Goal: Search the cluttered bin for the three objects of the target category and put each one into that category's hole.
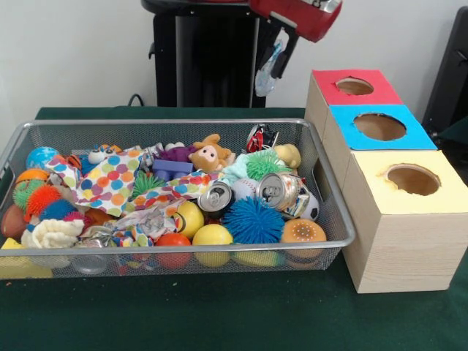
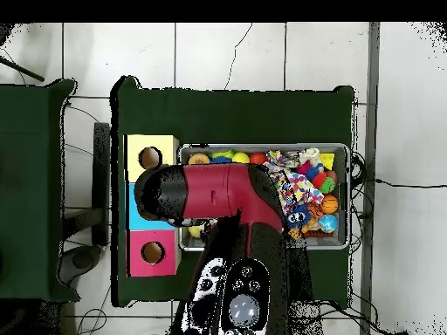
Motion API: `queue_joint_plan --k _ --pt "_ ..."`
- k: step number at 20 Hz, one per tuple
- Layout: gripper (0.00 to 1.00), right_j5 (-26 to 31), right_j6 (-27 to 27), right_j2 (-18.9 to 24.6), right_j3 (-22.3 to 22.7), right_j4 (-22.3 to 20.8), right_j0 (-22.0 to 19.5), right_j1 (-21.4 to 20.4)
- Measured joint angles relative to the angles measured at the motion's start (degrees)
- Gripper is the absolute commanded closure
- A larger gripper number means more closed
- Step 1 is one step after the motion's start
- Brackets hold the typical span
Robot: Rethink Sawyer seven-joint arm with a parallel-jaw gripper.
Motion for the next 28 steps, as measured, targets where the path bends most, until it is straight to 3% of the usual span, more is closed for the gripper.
queue_joint_plan --k 17,28 --pt "1.00 5.50 0.00 2.53 -2.90 -0.25 0.46 0.02" --pt "1.00 9.77 -0.01 2.59 -7.39 -0.43 3.63 1.25"
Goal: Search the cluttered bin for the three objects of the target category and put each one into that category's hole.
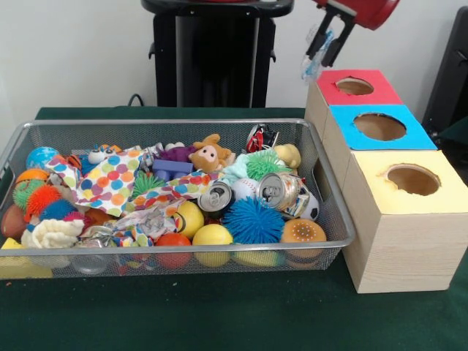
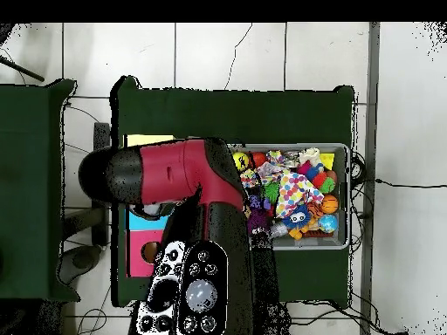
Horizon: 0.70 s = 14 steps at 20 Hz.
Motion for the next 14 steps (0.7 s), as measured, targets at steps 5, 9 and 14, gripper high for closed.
queue_joint_plan --k 5,9,14 --pt "1.00 1.71 0.00 0.07 -2.14 -0.15 1.74 0.85" --pt "1.00 2.39 0.00 0.13 -3.21 -0.16 2.60 1.34" --pt "1.00 2.64 0.00 0.13 -4.13 -0.19 3.04 1.47"
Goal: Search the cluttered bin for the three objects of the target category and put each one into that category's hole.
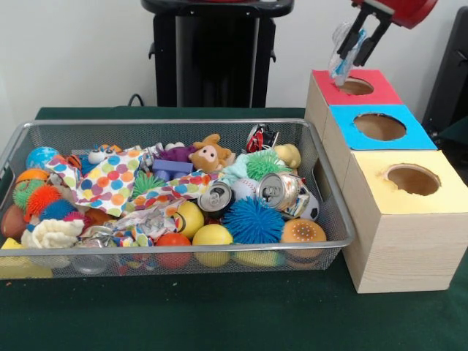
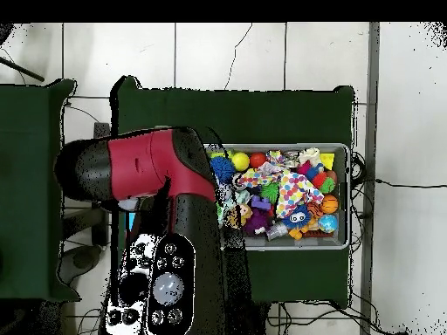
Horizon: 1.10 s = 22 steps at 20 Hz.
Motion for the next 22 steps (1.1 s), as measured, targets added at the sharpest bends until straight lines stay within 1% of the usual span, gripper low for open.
queue_joint_plan --k 6,22 --pt "1.00 0.00 0.00 -0.01 -1.08 0.01 0.83 0.42" --pt "1.00 -0.19 0.00 0.00 -1.15 0.08 3.65 3.15"
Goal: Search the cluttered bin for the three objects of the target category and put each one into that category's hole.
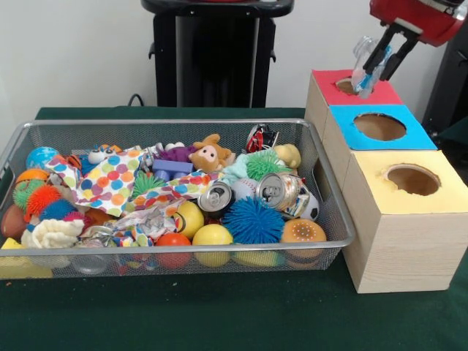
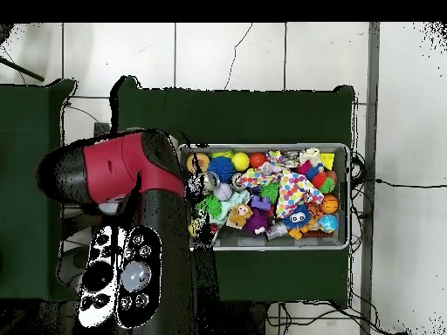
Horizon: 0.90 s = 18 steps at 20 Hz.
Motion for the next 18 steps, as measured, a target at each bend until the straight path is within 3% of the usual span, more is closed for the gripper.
queue_joint_plan --k 18 --pt "1.00 -4.48 0.00 -0.17 0.04 0.01 2.32 2.36"
